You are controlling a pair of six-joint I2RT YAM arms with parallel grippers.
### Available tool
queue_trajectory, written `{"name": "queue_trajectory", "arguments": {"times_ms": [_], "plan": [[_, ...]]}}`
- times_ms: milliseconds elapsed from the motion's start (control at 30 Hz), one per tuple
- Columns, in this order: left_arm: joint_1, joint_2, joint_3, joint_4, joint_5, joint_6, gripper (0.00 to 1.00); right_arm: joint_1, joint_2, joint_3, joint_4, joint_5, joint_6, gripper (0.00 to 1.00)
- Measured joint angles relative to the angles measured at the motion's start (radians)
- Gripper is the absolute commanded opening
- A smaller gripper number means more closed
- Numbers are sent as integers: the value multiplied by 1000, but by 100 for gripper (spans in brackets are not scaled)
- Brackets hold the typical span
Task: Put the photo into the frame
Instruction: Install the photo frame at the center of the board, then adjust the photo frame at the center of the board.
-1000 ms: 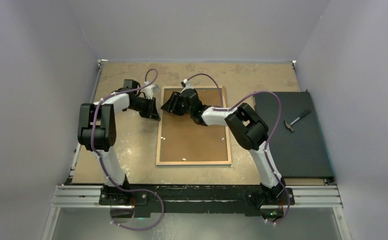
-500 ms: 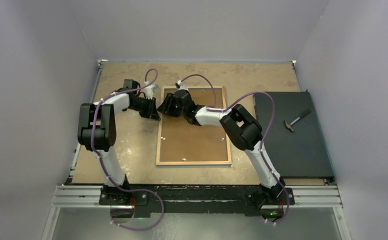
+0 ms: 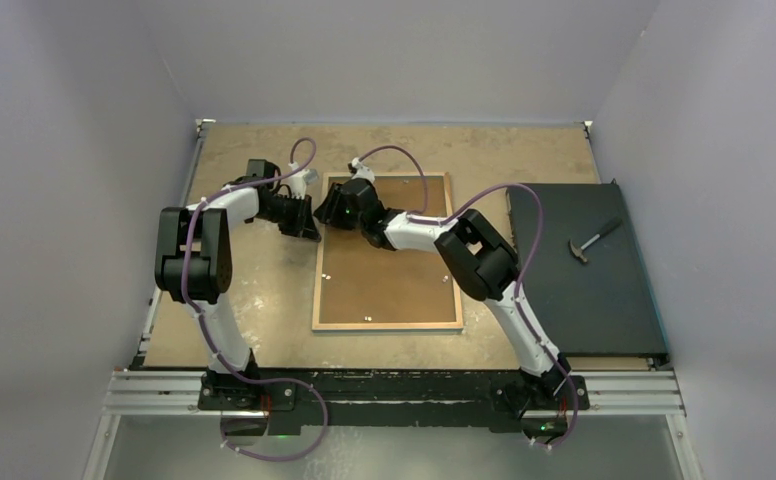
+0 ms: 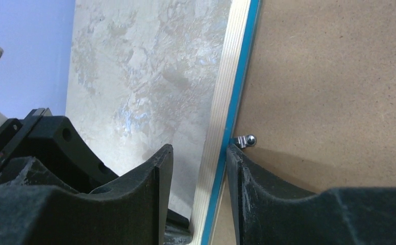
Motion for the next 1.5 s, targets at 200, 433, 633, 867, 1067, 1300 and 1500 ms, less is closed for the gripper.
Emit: {"name": "queue_trajectory", "arguments": {"times_ms": [200, 433, 633, 867, 1067, 1300, 1500], "plan": [[0, 0, 0, 0, 1, 3, 4, 2, 15, 26, -10, 18, -3, 44], [0, 0, 0, 0, 4, 14, 4, 2, 17, 35, -25, 19, -9, 44], [0, -2, 0, -6, 6, 19, 5, 2, 14, 35, -19, -29, -13, 65], [15, -10, 16, -134, -23, 102, 14, -31, -135, -19, -142, -113, -36, 89], [27, -35, 24, -228, -88, 218, 16, -203, -406, -100, -287, -64, -101, 99], [6, -123, -115, -192, -205, 314, 13, -534, -505, -259, -354, 25, -149, 99], [-68, -164, -159, -151, -256, 331, 12, -557, -383, -293, -402, 11, -162, 99]]}}
